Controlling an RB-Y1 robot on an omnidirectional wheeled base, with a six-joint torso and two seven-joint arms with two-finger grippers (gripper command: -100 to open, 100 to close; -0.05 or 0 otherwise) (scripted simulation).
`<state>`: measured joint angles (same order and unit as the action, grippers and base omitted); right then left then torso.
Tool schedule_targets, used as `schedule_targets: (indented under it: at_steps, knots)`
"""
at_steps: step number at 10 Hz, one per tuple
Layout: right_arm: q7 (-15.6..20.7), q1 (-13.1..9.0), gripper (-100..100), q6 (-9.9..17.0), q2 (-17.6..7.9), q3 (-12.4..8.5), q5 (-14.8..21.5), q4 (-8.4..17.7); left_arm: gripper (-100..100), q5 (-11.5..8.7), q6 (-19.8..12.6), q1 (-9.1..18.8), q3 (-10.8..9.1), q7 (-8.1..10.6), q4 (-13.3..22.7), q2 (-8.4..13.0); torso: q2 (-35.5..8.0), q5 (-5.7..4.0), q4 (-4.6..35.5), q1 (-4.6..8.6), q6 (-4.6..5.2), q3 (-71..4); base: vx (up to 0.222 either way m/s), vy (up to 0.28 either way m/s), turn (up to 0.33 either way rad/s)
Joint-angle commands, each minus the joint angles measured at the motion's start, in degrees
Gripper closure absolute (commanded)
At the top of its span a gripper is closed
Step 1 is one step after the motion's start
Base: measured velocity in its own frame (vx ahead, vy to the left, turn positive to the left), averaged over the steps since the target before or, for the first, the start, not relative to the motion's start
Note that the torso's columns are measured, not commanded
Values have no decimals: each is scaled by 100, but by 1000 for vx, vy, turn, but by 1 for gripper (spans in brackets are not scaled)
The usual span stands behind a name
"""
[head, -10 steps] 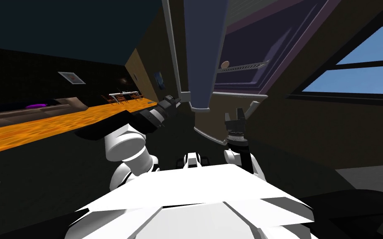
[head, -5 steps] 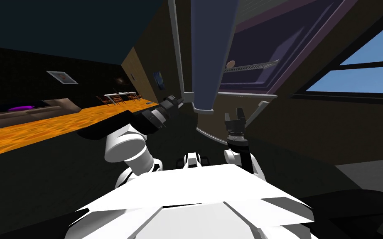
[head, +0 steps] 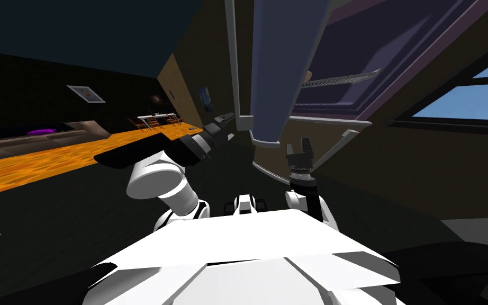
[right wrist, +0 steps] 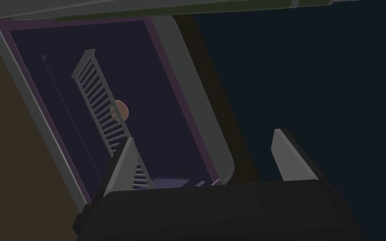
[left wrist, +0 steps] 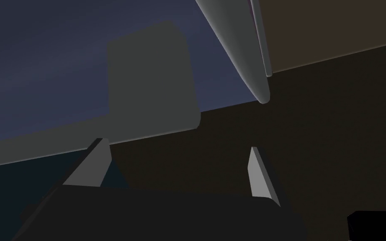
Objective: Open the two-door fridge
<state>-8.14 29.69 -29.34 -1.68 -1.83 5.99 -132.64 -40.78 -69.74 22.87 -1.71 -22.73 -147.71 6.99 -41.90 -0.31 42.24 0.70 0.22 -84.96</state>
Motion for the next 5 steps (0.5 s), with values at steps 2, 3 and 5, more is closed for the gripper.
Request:
schedule_targets:
  at_steps: [2, 3, 5]
  knots:
    - [0, 1, 0, 0, -1, -1, 0, 0, -100, -151, -338, 454, -264, 31, 163, -147, 16, 16, -5, -45, -6, -10, 1, -8, 65]
    - [0, 1, 0, 0, -1, -1, 0, 0, -100, -151, -338, 490, -264, 31, 163, -147, 16, 18, -7, -47, -8, -9, 6, -3, 38]
    - [0, 1, 0, 0, -1, -1, 0, 0, -100, -296, -578, 810, -470, 30, 288, -241, 6, 18, -7, -43, -12, 1, 3, -8, 72]
